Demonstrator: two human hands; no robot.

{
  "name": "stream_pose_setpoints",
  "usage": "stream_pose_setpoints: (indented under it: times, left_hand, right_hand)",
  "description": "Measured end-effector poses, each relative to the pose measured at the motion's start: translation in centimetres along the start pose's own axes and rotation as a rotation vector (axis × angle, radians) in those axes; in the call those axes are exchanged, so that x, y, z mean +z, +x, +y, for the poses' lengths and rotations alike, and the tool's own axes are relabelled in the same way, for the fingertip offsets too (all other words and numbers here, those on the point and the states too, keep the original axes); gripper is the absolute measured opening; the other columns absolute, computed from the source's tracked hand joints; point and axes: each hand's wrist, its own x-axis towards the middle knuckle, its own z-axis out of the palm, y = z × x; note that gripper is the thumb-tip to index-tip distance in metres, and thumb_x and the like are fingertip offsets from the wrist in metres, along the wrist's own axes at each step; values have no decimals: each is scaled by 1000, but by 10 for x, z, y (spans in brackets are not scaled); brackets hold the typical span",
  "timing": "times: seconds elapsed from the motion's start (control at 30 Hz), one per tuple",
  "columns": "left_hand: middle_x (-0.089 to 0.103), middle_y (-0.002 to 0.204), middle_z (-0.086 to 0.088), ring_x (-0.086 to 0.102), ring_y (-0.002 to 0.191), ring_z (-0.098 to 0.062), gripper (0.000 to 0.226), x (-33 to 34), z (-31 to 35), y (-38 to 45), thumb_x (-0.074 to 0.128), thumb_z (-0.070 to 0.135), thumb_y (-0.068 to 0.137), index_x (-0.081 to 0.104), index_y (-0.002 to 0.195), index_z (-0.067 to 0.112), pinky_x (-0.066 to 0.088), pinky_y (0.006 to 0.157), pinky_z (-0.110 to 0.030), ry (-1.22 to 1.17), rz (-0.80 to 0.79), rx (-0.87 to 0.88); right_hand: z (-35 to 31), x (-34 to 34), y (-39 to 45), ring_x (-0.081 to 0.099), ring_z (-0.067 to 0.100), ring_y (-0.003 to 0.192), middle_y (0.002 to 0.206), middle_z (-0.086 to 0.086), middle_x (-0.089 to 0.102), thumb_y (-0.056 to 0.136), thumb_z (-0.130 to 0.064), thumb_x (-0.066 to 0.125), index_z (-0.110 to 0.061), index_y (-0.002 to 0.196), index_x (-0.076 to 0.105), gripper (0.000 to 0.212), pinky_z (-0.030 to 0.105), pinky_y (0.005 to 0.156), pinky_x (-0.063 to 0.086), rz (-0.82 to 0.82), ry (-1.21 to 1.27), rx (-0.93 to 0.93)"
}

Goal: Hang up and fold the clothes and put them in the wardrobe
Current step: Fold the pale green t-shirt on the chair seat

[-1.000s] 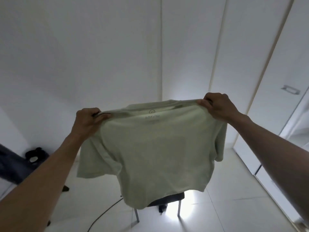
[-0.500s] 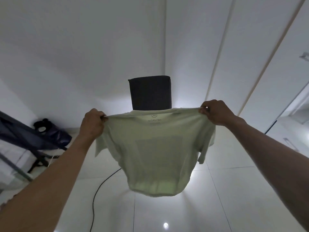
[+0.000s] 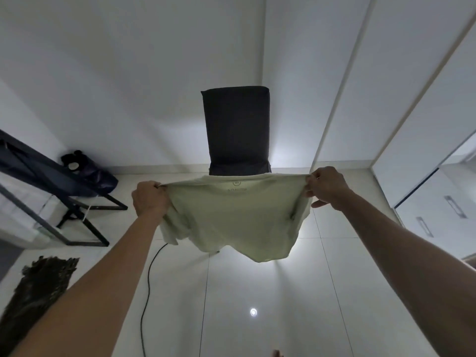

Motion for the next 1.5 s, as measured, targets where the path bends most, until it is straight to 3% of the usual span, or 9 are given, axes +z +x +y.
stream_pose_setpoints:
  times: [0.1,0.2,0.43,0.53,0.63,0.8,1.1,1.27,1.5]
  left_hand:
    - [59,67,-12,52,64,-27,37,1,-15,-3,47,-6,87,49,53,11,37,58,-30,-14,-7,25]
    - [49,55,-5,44,53,-22,41,-3,-23,-5,46,-9,83,42,47,12,32,54,-29,17,-35,58]
    - [64,67,-17,60,65,-32,29,14,-52,6,48,-5,84,62,60,0,54,62,-45,45,-106,44]
    - [65,70,-18,63,69,-35,27,33,-67,13,48,-4,85,64,64,-1,56,68,-46,87,-127,7]
    - [64,69,-18,63,66,-34,26,59,-74,28,48,-5,85,65,65,-3,55,66,-48,121,-131,-27]
    - [63,68,-19,60,65,-34,27,122,-72,76,47,-6,87,64,65,-5,53,65,-46,142,-140,-60]
    - [69,91,-26,65,91,-42,22,297,-63,218,51,-1,90,72,84,-5,50,76,-39,171,-169,-189]
    - [68,90,-27,66,85,-43,19,403,-75,297,51,-1,88,67,79,-5,53,71,-40,224,-173,-262]
    - [61,117,-29,62,104,-47,28,481,-86,372,57,7,87,63,112,-5,54,90,-50,387,-173,-314]
  right_hand:
    - [7,7,-9,74,33,69,87,17,71,99,-15,54,-3,92,68,20,45,53,62,41,-124,-20]
    - [13,18,-20,74,29,59,74,18,73,100,-14,53,-5,90,62,16,39,48,60,41,-37,41]
    - [26,60,-27,71,27,55,83,22,68,102,-9,51,-6,99,53,5,35,40,56,136,439,194]
    - [38,74,-16,72,29,68,92,22,70,98,-9,58,-10,90,56,8,35,46,58,176,447,200]
    - [50,87,12,70,25,66,98,24,71,98,-11,59,-12,90,58,9,33,46,57,207,441,209]
    - [65,118,91,68,23,65,99,24,71,98,-12,60,-14,89,59,9,29,43,54,251,444,233]
    - [95,201,306,71,23,64,86,16,73,99,-13,54,-13,93,61,9,44,61,63,266,405,397]
    - [114,253,430,73,25,69,88,15,70,97,-9,58,-10,100,62,5,43,59,63,268,420,462]
    - [132,294,540,69,29,62,86,15,68,97,-6,58,-9,94,62,6,48,59,62,251,387,487]
